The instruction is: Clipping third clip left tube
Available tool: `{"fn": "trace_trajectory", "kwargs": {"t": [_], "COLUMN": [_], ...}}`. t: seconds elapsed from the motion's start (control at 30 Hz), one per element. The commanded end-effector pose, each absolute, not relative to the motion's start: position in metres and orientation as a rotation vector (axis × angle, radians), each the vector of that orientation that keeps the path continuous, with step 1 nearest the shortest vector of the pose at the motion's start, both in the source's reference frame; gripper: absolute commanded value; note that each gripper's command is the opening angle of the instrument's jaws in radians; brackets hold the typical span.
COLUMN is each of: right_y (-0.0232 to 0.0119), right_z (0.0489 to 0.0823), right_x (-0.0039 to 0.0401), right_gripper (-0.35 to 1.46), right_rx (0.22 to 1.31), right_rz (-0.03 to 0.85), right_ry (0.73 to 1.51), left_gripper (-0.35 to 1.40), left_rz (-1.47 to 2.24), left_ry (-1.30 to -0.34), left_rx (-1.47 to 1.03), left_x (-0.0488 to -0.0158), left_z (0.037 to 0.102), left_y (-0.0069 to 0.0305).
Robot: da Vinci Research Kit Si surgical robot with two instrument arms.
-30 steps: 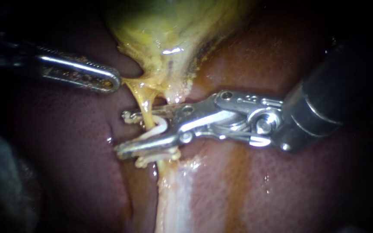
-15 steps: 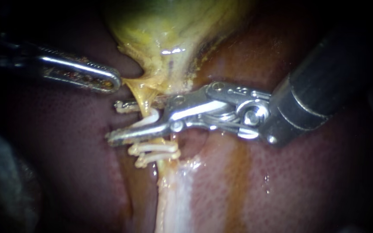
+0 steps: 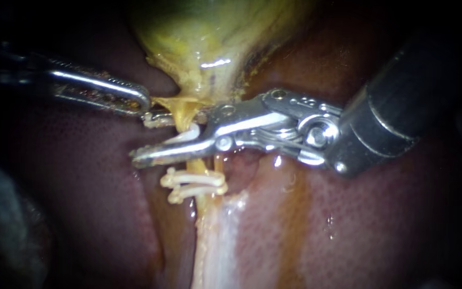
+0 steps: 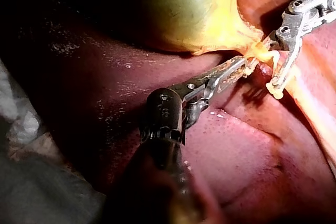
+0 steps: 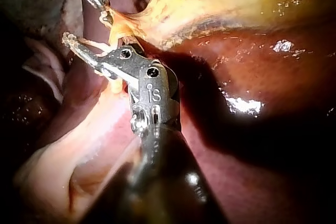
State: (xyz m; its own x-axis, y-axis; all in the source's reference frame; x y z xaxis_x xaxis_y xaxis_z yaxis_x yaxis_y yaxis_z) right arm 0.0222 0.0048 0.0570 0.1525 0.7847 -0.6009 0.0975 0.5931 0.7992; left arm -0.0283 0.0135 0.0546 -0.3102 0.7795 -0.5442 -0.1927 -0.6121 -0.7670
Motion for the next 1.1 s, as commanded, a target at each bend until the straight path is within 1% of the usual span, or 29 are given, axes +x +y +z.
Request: {"fn": "trace_trajectory", "kwargs": {"t": [0.03,0.13,0.3,0.53,0.7,0.8,0.87,0.97,1.1], "right_y": [0.0048,0.0049,0.0049,0.0052,0.0052,0.0051,0.0050,0.0050,0.0050], "right_z": [0.0563,0.0549,0.0534,0.0533,0.0533,0.0532,0.0532,0.0532,0.0532], "right_x": [0.0222,0.0224,0.0224,0.0222,0.0219,0.0217,0.0213,0.0210,0.0208], "right_gripper": [0.46,0.46,0.46,0.45,0.41,0.34,0.21,0.07,-0.04], "right_rx": [0.844,0.852,0.870,0.877,0.913,0.944,0.967,0.986,1.008], "right_rz": [0.593,0.603,0.607,0.614,0.650,0.681,0.702,0.720,0.742], "right_ry": [1.358,1.382,1.395,1.399,1.382,1.366,1.354,1.348,1.336], "left_gripper": [-0.35,-0.35,-0.35,-0.35,-0.35,-0.35,-0.35,-0.35,-0.35], "left_rz": [1.973,1.973,1.973,1.973,1.973,1.973,1.973,1.973,1.973], "left_ry": [-0.785,-0.785,-0.785,-0.786,-0.786,-0.786,-0.786,-0.786,-0.786], "left_rx": [-1.288,-1.288,-1.288,-1.288,-1.288,-1.288,-1.288,-1.288,-1.288], "left_x": [-0.0283,-0.0283,-0.0283,-0.0283,-0.0283,-0.0283,-0.0283,-0.0283,-0.0283], "left_z": [0.0545,0.0546,0.0546,0.0546,0.0546,0.0546,0.0546,0.0546,0.0546], "left_y": [0.0135,0.0135,0.0135,0.0135,0.0135,0.0135,0.0135,0.0135,0.0135]}}
